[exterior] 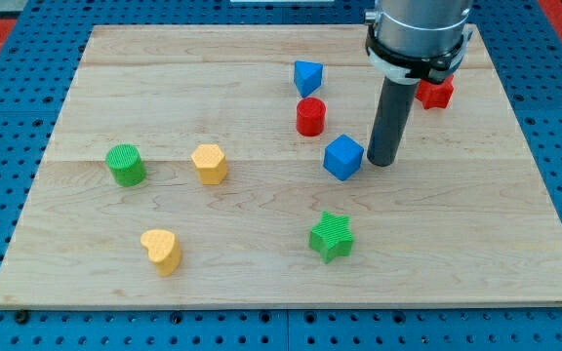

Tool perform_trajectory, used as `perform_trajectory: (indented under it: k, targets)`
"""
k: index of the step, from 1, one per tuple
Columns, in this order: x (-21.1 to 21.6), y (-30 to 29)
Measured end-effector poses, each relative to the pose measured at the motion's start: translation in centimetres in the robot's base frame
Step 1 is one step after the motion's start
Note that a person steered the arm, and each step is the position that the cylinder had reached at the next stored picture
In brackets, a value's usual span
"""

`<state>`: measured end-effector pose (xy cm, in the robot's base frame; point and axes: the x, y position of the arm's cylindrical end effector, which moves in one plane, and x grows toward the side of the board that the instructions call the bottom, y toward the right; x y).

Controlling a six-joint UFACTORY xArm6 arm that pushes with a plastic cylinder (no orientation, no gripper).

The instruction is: Push the blue cube above the green star

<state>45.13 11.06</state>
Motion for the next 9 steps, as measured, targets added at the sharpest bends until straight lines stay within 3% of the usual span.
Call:
perform_trajectory:
  k: [2,3,4,5,9]
  targets:
    - [0.7,-3.2]
    - [-1.4,-2.1]
    - [-2.2,-4.8]
    - [-0.8,-5.7]
    - [-3.7,-10.0]
